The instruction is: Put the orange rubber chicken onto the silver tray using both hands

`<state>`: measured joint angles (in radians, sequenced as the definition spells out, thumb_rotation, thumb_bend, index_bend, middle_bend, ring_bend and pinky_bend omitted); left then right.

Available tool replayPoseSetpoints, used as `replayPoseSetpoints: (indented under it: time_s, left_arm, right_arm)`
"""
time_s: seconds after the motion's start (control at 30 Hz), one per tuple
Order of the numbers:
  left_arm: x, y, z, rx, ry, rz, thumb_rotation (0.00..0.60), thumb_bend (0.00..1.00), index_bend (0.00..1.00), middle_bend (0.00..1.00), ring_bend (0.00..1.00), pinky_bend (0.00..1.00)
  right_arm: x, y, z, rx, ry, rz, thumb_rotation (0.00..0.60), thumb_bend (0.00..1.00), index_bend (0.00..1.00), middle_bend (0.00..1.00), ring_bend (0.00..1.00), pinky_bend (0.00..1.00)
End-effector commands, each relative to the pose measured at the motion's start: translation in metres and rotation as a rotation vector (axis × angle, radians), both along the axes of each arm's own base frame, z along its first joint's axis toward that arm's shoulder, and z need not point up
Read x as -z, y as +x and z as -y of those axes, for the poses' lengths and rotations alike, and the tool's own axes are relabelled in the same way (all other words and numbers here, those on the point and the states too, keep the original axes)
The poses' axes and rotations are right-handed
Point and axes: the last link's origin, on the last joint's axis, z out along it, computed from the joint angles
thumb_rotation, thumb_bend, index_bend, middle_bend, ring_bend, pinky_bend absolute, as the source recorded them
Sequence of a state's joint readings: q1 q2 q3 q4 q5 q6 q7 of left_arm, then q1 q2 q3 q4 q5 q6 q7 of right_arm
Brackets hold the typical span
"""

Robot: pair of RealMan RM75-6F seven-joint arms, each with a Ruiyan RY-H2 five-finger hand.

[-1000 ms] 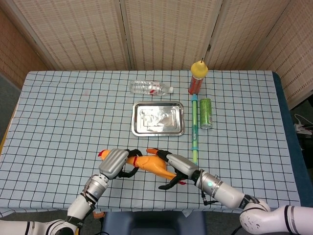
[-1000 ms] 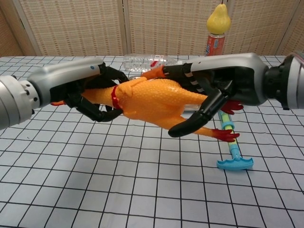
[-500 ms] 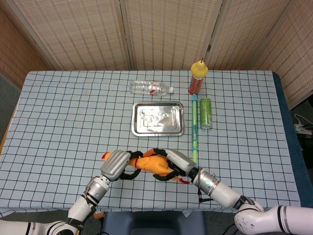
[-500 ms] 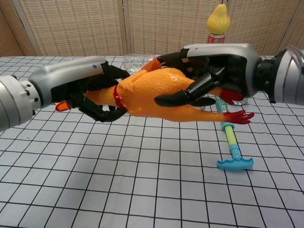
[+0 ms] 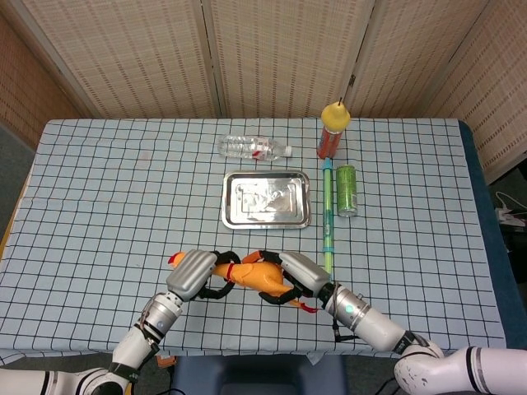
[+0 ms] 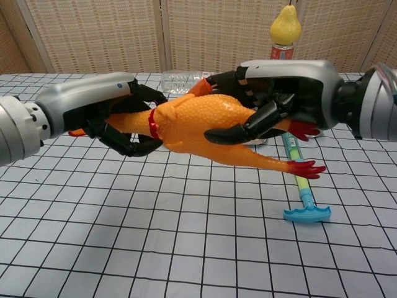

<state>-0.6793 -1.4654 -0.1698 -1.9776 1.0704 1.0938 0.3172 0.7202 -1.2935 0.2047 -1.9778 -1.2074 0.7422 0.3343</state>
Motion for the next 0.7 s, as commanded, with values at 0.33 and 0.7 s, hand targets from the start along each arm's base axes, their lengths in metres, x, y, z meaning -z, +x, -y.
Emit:
replayPoseSetpoints:
  time_s: [0.33,0.7]
  left_arm:
    - [0.000,-0.015,-0.016,-0.050,0.017,-0.018,0.600,0.73,0.82,0.66,0.48,0.58]
    - [0.000,-0.028,-0.064,-0.117,0.065,-0.004,0.600,0.73,0.82,0.66,0.48,0.58]
  right_arm:
    - [-0.023,-0.012,-0.006,-0.046,-0.013,0.015,0.600,0.10,0.00,0.00,0.00,0.00]
    - [-0.077,-0.061,-0.027,-0.154,-0.299,0.056,0.600,0.08,0.00,0.00,0.00,0.00]
